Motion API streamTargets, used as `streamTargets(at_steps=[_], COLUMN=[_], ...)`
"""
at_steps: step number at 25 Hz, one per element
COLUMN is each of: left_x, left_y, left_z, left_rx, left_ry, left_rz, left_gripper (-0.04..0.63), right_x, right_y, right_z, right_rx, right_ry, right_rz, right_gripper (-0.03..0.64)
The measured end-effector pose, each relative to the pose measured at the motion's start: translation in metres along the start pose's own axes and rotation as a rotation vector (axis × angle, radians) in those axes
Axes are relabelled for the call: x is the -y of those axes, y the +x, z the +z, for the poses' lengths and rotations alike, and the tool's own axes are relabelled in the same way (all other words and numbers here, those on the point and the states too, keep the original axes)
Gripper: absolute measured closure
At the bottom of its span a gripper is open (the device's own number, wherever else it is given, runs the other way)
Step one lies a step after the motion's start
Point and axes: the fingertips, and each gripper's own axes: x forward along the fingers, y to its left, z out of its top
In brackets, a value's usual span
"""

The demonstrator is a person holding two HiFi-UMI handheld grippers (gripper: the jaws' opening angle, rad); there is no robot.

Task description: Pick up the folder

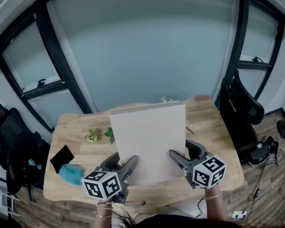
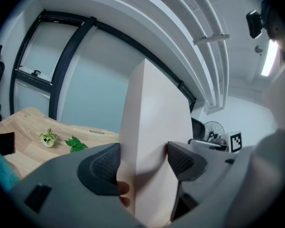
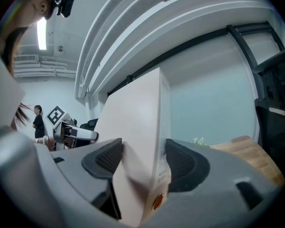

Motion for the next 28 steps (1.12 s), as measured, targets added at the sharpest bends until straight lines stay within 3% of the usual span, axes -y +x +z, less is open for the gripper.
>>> streamTargets(at_steps=[28], left_x=[0.056], left_y=[-0.004], left_z=[-0.027], left_rx=[-0.007], left_ry=[0.008], left_rz=[0.045], left_gripper=[0.29], right_x=[0.015], right_y=[-0.054], right_z=[-0.011], right_rx=[0.007], right_ry=[-0.017], right_rz=[0.032], right_gripper=[0.327])
